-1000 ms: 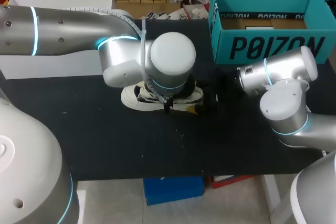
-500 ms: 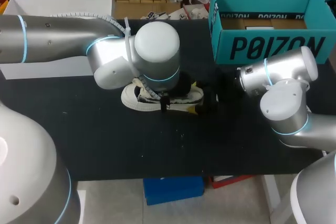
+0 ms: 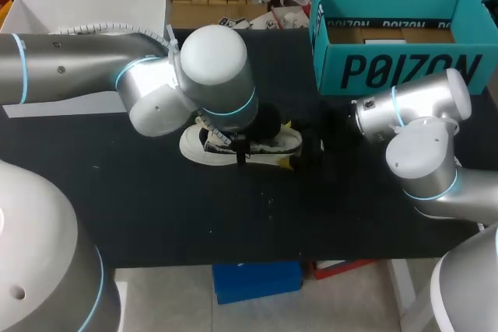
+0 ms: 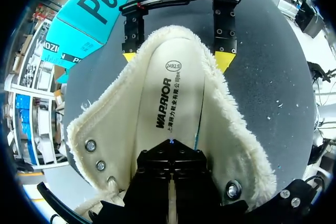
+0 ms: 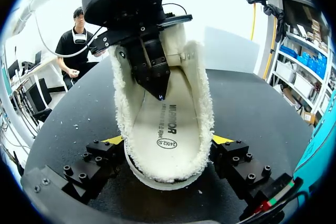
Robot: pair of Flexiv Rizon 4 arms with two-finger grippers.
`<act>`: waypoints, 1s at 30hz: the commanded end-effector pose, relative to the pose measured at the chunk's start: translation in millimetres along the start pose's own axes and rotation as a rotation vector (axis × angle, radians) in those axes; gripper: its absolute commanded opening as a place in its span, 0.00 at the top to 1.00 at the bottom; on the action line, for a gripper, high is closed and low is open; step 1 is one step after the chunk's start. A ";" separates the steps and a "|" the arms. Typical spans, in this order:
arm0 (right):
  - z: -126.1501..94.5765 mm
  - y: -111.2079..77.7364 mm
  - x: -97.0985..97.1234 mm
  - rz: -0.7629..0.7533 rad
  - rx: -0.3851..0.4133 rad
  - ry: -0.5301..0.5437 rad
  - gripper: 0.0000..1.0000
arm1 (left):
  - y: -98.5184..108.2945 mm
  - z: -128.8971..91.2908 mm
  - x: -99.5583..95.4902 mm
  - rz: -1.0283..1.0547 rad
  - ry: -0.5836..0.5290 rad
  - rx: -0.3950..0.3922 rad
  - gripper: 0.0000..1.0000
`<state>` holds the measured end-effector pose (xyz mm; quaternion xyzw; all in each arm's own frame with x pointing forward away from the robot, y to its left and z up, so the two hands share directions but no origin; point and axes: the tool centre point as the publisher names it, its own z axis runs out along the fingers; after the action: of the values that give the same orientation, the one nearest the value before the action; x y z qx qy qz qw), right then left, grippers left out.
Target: Take the shoe out of the shoebox, open the shoe tongue, remove and reinsert the insole, then place the shoe into the shoebox
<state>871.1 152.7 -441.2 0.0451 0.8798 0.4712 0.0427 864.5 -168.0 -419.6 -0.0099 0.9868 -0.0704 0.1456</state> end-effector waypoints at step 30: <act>0.0 -0.8 -1.0 0.002 0.005 0.001 1.00 | 1.1 -38.2 -10.4 -0.006 -0.046 0.066 1.00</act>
<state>871.1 152.7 -441.2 0.0451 0.8798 0.4712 0.0426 863.0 -166.1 -383.8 -0.0127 0.9800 -0.0968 0.1736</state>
